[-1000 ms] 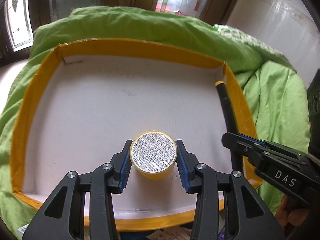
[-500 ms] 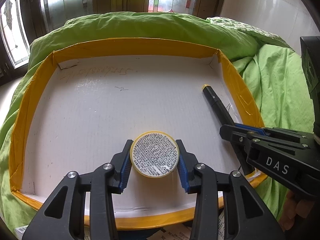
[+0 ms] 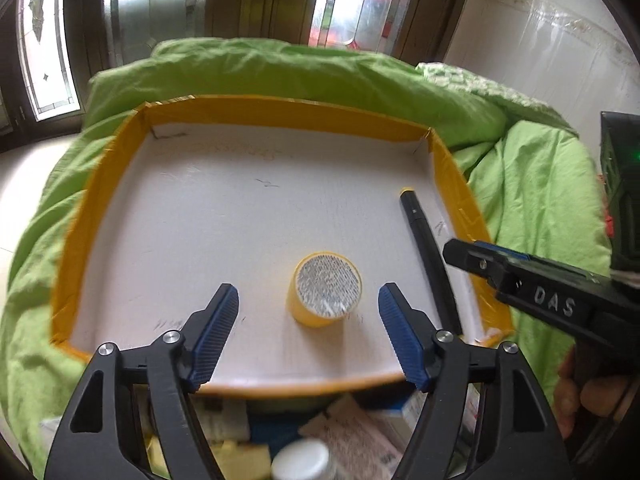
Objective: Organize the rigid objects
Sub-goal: 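Withdraw both tools from the tray toward the remaining items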
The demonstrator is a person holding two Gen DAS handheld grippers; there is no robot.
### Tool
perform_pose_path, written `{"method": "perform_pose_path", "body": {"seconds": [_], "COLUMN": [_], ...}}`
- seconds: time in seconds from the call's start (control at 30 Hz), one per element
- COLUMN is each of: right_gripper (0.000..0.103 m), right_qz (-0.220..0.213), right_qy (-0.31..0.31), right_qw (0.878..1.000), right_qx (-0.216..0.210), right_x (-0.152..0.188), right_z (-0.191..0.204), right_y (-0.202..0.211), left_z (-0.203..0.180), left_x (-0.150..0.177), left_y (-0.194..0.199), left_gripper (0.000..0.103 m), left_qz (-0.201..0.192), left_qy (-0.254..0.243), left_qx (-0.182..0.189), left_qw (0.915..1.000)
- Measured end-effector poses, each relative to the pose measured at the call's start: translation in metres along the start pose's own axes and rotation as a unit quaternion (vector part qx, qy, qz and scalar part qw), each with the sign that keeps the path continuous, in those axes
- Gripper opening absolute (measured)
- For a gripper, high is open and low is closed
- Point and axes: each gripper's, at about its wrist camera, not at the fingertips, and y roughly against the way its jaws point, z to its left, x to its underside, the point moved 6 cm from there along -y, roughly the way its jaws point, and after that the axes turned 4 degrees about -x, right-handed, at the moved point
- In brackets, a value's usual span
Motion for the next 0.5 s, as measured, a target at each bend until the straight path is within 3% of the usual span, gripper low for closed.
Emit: {"method": "perform_pose_path", "body": {"seconds": [0.17, 0.5], "right_gripper": [0.034, 0.056], "right_qz": [-0.024, -0.052], "right_qy": [0.021, 0.053], "right_qw": [0.999, 0.997], "right_qx": [0.006, -0.001], "right_x": [0.002, 0.028], "right_z": [0.007, 0.032], "right_y": [0.022, 0.057], "left_z": [0.011, 0.035], "left_x": [0.020, 0.058], "left_y": [0.030, 0.066], "left_gripper": [0.073, 0.073], "left_qz": [-0.015, -0.019], "left_qy": [0.004, 0.026], "left_qx": [-0.008, -0.033], "left_qw": [0.9998, 0.9989]}}
